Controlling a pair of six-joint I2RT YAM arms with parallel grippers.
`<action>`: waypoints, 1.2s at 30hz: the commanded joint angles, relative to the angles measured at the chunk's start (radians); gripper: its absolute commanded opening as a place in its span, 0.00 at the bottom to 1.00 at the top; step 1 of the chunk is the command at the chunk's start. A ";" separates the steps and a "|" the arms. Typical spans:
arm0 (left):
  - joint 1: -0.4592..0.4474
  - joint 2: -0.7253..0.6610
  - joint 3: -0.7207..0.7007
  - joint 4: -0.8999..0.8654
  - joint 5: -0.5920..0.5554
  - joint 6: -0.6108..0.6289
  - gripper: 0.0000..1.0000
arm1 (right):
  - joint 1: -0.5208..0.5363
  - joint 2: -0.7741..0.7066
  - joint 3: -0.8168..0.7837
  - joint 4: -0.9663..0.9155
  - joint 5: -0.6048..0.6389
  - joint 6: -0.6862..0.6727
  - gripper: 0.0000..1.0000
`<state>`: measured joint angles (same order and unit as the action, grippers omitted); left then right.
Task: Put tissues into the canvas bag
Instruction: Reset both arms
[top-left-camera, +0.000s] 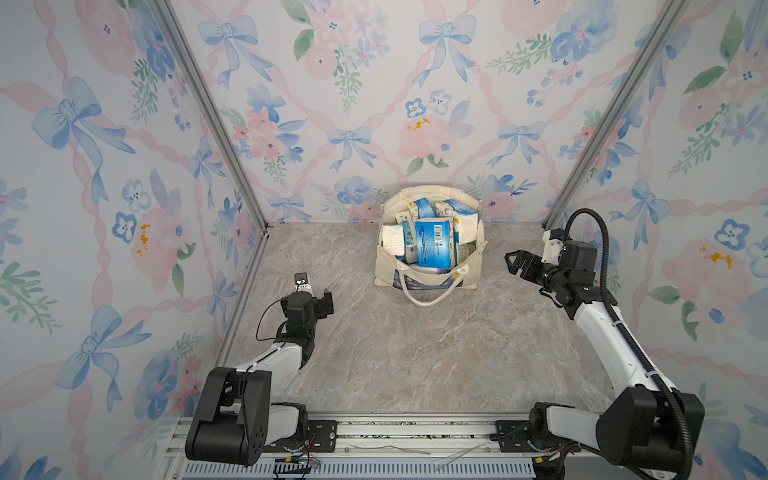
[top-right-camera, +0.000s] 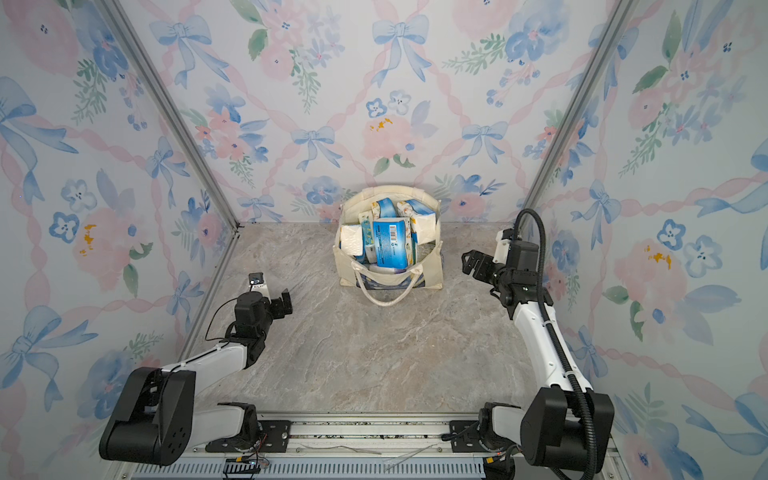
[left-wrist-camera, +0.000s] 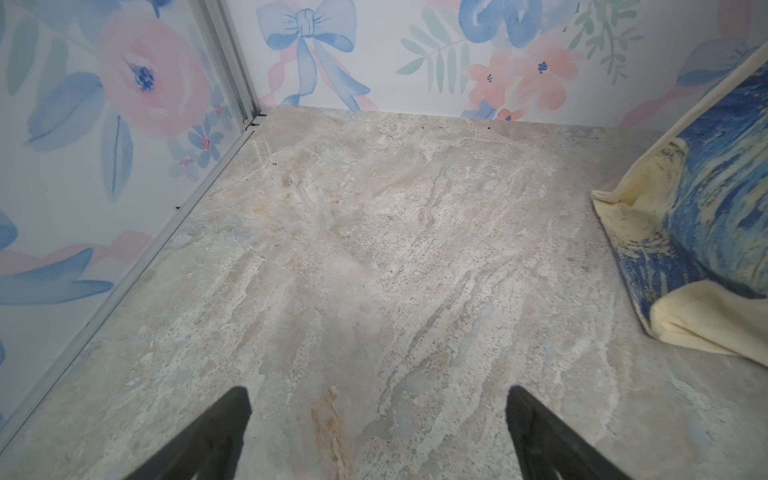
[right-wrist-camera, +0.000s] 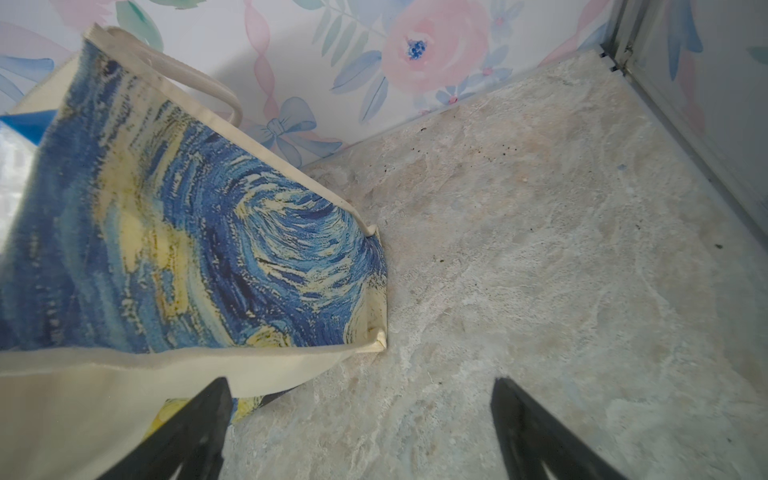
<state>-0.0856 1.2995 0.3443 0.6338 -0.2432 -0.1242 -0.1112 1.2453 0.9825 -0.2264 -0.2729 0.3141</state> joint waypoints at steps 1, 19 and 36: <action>0.010 0.059 -0.036 0.268 -0.027 0.073 0.98 | -0.027 -0.028 -0.049 0.045 0.036 -0.007 0.98; 0.031 0.246 -0.088 0.507 0.050 0.085 0.98 | -0.019 0.033 -0.467 0.685 0.338 -0.145 0.97; 0.030 0.244 -0.088 0.507 0.049 0.087 0.98 | 0.200 0.291 -0.613 1.154 0.474 -0.336 0.97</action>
<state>-0.0582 1.5330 0.2699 1.1217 -0.2012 -0.0513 0.0830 1.5414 0.3737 0.8364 0.1619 0.0193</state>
